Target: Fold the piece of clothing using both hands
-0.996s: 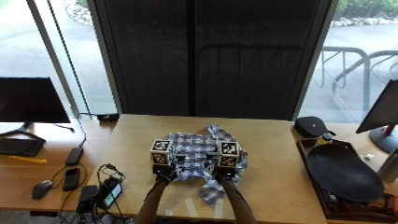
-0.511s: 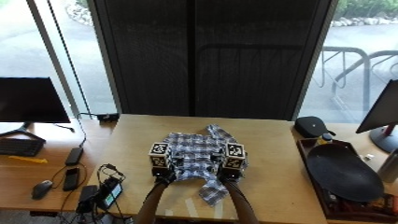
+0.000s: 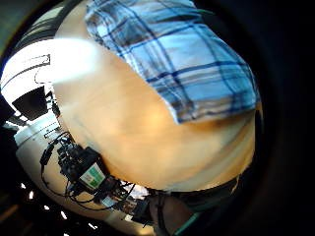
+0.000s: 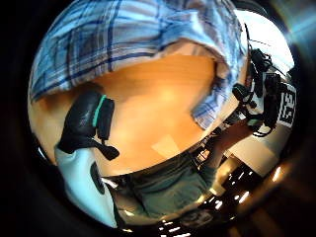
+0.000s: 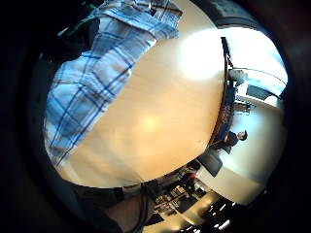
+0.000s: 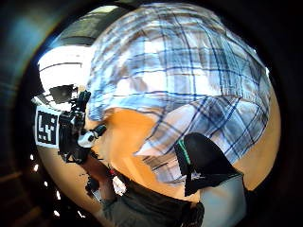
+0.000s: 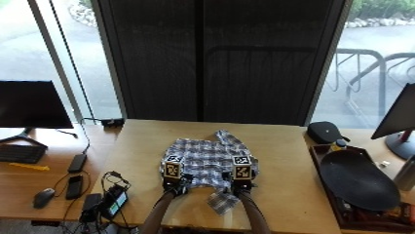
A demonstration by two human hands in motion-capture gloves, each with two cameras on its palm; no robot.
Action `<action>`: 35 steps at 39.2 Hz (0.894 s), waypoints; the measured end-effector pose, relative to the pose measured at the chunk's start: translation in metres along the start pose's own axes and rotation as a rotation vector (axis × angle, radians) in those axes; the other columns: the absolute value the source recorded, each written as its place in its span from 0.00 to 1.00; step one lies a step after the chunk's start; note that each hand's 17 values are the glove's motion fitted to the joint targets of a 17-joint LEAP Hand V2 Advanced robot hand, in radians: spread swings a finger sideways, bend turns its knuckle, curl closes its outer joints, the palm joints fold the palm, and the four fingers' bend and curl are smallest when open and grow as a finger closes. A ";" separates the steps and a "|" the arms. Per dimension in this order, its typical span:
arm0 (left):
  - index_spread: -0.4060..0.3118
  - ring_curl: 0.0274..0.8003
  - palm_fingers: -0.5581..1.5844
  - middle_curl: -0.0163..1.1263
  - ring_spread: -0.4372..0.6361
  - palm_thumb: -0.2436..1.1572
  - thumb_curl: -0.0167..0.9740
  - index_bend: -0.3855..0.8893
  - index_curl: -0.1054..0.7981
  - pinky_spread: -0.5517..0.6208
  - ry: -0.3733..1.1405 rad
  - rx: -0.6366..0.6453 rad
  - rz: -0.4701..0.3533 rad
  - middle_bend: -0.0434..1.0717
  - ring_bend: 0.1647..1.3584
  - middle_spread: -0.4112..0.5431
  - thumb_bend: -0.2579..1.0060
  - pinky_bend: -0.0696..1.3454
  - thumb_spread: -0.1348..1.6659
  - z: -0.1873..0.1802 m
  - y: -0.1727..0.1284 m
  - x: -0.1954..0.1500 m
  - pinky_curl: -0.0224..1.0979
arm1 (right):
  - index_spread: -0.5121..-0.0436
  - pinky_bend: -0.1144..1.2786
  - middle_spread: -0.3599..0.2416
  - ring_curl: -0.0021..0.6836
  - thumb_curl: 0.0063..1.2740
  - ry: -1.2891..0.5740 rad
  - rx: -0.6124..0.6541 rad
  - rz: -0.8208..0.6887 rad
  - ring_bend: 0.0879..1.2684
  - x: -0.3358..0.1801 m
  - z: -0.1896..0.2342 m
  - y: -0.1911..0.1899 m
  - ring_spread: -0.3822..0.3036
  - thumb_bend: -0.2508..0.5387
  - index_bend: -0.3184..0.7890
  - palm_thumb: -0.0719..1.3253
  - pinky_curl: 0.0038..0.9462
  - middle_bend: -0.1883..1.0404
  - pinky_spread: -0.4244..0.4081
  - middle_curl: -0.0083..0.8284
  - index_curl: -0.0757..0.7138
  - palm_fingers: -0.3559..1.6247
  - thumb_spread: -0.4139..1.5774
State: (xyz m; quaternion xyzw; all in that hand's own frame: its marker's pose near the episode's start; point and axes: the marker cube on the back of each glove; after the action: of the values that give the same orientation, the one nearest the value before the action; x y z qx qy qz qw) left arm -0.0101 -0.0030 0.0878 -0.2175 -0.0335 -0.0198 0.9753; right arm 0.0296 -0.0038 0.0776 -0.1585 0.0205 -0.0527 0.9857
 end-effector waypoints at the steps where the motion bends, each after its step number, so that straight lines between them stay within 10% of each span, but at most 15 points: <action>1: 0.43 0.34 0.26 0.32 0.78 0.54 0.34 0.37 0.30 0.81 0.007 -0.001 -0.011 0.26 0.44 0.63 0.25 0.51 0.73 0.000 -0.001 -0.001 0.30 | 0.40 0.56 0.64 0.43 0.27 0.020 -0.018 0.022 0.37 0.004 0.003 -0.001 0.65 0.39 0.39 0.50 0.35 0.35 0.62 0.37 0.34 0.33 0.76; 17: 0.44 0.32 0.37 0.34 0.72 0.64 0.36 0.53 0.45 0.76 0.023 0.071 -0.030 0.24 0.37 0.56 0.25 0.44 0.75 0.008 0.001 -0.004 0.28 | 0.35 0.49 0.56 0.43 0.27 -0.054 -0.073 -0.108 0.31 0.000 0.022 -0.007 0.53 0.29 0.50 0.54 0.33 0.28 0.55 0.37 0.46 0.37 0.73; 29: 0.35 0.31 0.59 0.34 0.49 0.72 0.37 0.54 0.52 0.57 -0.116 0.570 -0.041 0.24 0.32 0.39 0.26 0.42 0.77 -0.007 -0.017 -0.014 0.29 | 0.34 0.47 0.38 0.49 0.27 0.267 0.348 0.005 0.39 0.002 0.013 -0.021 0.25 0.36 0.49 0.64 0.34 0.30 0.34 0.39 0.53 0.67 0.77; 35: 0.29 0.34 0.67 0.36 0.37 0.74 0.37 0.51 0.54 0.47 -0.109 0.567 -0.009 0.23 0.31 0.31 0.25 0.42 0.75 -0.006 -0.004 -0.009 0.31 | 0.38 0.50 0.31 0.54 0.27 0.434 0.419 -0.002 0.41 0.006 0.037 -0.045 0.17 0.37 0.43 0.68 0.37 0.31 0.20 0.42 0.54 0.79 0.78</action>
State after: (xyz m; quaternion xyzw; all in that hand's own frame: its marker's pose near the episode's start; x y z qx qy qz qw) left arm -0.0194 -0.0090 0.0831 0.0632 -0.0912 -0.0021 0.9938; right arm 0.0330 -0.0353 0.1270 0.0634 0.2191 -0.0893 0.9695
